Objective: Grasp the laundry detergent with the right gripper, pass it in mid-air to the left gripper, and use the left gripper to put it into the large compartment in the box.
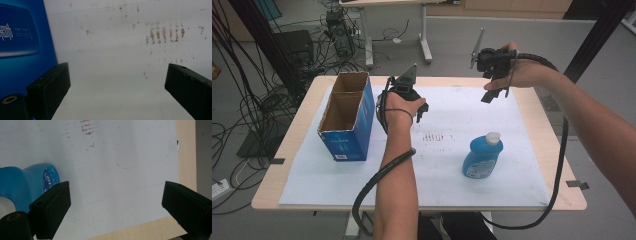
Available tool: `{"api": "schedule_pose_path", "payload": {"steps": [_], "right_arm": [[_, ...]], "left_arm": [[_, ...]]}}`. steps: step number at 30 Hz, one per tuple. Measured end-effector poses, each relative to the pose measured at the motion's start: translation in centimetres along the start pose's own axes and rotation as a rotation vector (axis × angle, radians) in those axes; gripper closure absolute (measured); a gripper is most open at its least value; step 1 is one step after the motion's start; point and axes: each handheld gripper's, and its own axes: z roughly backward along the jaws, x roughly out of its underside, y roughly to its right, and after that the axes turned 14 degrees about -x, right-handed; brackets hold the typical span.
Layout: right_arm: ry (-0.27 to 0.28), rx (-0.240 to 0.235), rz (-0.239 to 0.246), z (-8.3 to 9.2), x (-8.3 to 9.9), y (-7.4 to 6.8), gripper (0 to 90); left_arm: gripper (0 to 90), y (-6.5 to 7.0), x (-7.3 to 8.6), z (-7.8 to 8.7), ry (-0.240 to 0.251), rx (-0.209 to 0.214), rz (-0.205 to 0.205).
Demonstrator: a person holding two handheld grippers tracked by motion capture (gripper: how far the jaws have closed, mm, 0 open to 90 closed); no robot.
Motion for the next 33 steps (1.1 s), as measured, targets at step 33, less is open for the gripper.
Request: {"api": "schedule_pose_path", "payload": {"steps": [33], "right_arm": [[0.017,-0.027,0.008,1.3,2.5,-1.0,8.9]], "left_arm": [[6.7,0.4,0.3,0.6,0.002,-0.005,-0.005]]}}
